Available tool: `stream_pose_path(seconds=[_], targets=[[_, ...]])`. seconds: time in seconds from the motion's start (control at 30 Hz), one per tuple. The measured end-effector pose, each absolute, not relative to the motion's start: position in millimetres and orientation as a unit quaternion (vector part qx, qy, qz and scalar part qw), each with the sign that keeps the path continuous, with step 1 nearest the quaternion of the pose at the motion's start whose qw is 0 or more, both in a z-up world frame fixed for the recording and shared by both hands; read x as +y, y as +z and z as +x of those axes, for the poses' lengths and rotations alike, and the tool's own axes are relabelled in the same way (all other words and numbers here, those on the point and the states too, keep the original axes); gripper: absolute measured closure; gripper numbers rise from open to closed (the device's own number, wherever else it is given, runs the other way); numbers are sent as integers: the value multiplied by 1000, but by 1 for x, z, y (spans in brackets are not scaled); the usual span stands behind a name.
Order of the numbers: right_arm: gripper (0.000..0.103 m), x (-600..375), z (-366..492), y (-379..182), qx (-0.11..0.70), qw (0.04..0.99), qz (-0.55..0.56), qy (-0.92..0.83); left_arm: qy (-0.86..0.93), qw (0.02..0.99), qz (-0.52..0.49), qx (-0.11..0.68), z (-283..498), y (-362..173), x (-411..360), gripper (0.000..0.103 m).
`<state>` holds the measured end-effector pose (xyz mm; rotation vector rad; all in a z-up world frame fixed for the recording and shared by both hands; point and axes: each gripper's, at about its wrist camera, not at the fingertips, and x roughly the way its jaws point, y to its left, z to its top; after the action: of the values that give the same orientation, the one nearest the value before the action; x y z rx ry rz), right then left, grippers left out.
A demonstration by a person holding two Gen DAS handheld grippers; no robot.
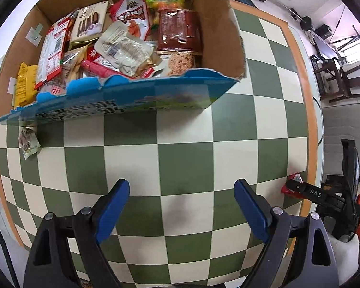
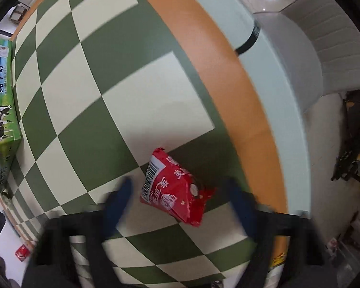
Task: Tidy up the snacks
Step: 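Grasp the red snack bag with right tool while left tool moves to the white packet, then grasp the white printed packet with the left tool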
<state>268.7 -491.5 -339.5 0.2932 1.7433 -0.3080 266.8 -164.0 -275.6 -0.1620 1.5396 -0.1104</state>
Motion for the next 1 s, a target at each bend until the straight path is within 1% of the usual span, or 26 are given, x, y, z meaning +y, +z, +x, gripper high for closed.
stream_pose_path(seconds=[0.03,0.1,0.23,0.37,0.43,0.53,0.57,0.7,0.83,1.0], targets=[[49,-491,267,-341,755,628,133,-135,-49,715,-73,694,267,-274,-161,14],[53,-487,264,-338,746,639,132,-132,-48,718,-74,690,264,-269,-152,14],[53,-457,254,-325,738,656,134,-85,-39,732,-83,675,254,-254,-120,14],[53,-405,246,-318,740,658,136,-18,13,752,-85,653,235,-239,-60,14],[53,-369,246,-315,742,656,136,17,48,753,-90,650,227,-240,-23,14],[53,-312,247,-311,739,659,127,65,99,731,-121,664,222,-259,36,14],[53,-295,246,-310,738,659,121,80,116,718,-145,671,223,-270,59,14],[53,-231,248,-314,739,654,96,134,144,692,-206,677,230,-297,109,14],[53,-179,260,-314,735,655,72,160,136,671,-245,687,248,-322,129,14],[53,-147,271,-316,729,663,53,165,122,659,-241,702,269,-344,129,14]])
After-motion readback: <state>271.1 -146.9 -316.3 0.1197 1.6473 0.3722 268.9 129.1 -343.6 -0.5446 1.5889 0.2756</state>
